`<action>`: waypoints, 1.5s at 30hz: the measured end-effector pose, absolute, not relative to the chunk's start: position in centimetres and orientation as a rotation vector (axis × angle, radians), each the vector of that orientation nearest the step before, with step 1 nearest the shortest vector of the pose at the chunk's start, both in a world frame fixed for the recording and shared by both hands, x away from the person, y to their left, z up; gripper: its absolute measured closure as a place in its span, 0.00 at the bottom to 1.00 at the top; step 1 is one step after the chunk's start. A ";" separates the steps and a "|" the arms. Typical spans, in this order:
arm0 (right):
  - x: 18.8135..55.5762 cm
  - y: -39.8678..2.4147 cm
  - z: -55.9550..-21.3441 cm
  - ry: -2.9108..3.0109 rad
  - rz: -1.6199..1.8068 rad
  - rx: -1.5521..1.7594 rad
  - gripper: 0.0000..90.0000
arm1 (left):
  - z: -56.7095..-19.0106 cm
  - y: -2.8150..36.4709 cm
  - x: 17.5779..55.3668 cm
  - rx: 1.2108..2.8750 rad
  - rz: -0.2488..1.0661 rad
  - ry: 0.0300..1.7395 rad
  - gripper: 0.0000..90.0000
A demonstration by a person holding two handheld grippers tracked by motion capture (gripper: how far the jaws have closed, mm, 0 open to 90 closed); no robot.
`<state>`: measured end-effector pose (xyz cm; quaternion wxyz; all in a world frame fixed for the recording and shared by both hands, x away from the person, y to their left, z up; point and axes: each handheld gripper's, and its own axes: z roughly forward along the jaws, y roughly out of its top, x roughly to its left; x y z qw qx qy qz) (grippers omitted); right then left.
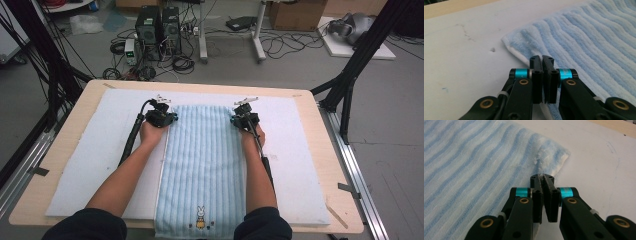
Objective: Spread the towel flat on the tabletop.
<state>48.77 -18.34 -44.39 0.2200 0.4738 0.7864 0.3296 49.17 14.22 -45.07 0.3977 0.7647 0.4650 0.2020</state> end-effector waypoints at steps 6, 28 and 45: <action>48.7 -18.0 -44.5 2.113 0.935 1.323 0.86 | -44.9 15.0 49.3 1.905 0.474 1.214 0.75; 42.5 -20.3 -44.4 2.314 0.988 1.191 0.97 | -45.0 14.6 43.8 1.972 0.444 1.089 0.97; 37.9 -21.5 -43.2 2.254 1.135 1.127 0.82 | -44.0 17.0 40.1 1.859 0.369 1.048 0.63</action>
